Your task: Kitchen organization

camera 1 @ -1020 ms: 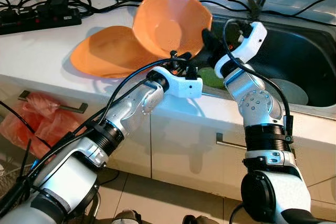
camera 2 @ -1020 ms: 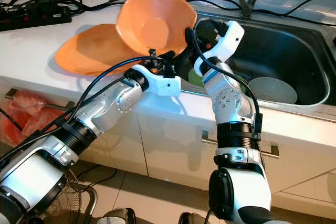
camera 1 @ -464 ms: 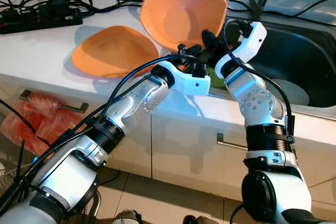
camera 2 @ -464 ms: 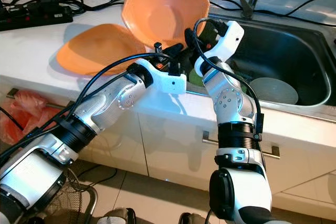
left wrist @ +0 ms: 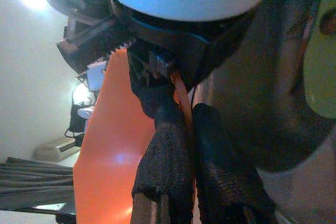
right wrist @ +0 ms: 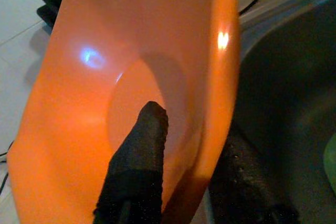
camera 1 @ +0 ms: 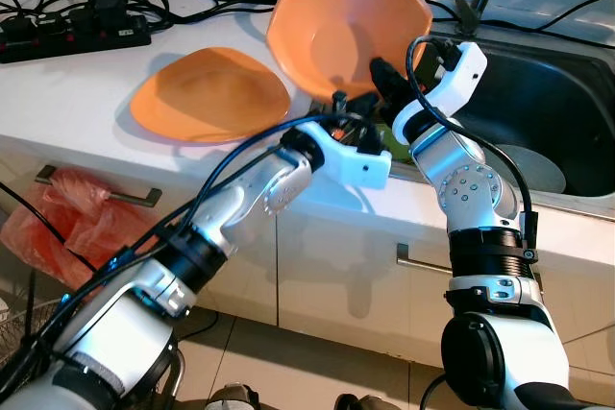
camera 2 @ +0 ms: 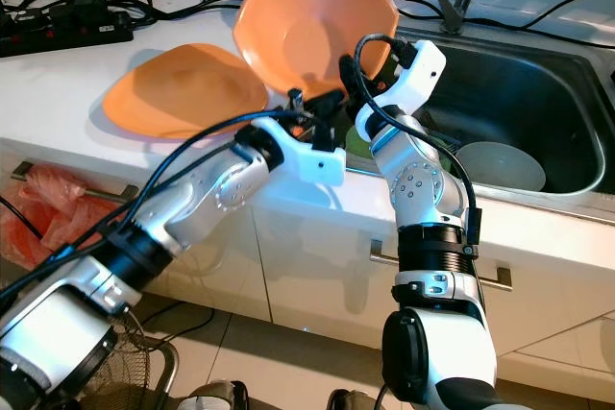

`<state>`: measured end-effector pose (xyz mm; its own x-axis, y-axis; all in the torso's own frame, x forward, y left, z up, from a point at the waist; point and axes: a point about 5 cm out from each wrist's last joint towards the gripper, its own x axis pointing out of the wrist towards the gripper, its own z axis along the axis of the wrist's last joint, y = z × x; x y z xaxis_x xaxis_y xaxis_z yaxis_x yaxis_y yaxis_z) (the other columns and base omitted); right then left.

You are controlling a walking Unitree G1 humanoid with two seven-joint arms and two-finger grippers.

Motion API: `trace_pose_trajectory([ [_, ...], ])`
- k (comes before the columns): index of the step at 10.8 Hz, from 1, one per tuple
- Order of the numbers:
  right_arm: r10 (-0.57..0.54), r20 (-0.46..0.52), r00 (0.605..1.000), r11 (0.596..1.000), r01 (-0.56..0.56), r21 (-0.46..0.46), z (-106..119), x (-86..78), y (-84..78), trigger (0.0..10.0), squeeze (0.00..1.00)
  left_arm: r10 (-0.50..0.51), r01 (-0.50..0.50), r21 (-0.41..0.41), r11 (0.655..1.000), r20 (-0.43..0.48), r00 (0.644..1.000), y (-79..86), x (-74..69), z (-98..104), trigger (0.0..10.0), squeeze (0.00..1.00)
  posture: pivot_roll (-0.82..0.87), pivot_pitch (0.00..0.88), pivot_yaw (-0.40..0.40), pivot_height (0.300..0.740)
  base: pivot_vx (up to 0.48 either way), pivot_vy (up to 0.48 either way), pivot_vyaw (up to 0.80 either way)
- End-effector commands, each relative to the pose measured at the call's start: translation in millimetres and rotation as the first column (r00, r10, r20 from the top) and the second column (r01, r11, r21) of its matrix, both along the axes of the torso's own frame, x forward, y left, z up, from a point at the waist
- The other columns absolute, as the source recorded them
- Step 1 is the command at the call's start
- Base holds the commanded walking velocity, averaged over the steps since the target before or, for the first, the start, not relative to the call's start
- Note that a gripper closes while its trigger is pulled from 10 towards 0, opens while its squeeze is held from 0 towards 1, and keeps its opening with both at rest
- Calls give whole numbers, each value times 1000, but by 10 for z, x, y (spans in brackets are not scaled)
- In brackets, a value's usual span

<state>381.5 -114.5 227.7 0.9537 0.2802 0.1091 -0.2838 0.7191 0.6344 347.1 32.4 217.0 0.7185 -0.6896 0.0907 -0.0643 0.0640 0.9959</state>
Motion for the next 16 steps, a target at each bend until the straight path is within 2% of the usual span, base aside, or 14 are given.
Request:
trace_pose_trajectory([
  [1,-24,-11,1000,1000,24,1,-15,10,-48,0,0,-35,35,-2,999,40,999,-63,-60,89,10000,0,72,86,-42,740,0,0,0],
  [5,-50,-14,999,999,50,11,-21,16,-74,0,0,-12,12,14,1000,32,999,-13,-62,50,10000,27,74,87,-40,740,0,0,0],
  [7,-52,-10,999,999,52,14,-10,20,-76,0,0,-6,6,11,1000,32,999,-7,-57,57,10000,204,76,88,-40,740,0,0,0],
  [8,-57,-12,998,998,57,16,-11,22,-84,0,0,0,-1,9,1000,22,1000,-1,-51,52,10000,1000,76,88,-40,740,0,0,0],
  [14,-115,-16,993,992,116,57,9,43,-153,0,0,13,-13,0,1000,5,1000,2,-44,36,10000,1000,77,80,-41,740,0,0,0],
  [16,-225,-24,974,967,226,116,51,71,-293,0,0,13,-13,-2,1000,0,1000,1,-57,25,10000,1000,77,79,-41,740,0,0,0],
])
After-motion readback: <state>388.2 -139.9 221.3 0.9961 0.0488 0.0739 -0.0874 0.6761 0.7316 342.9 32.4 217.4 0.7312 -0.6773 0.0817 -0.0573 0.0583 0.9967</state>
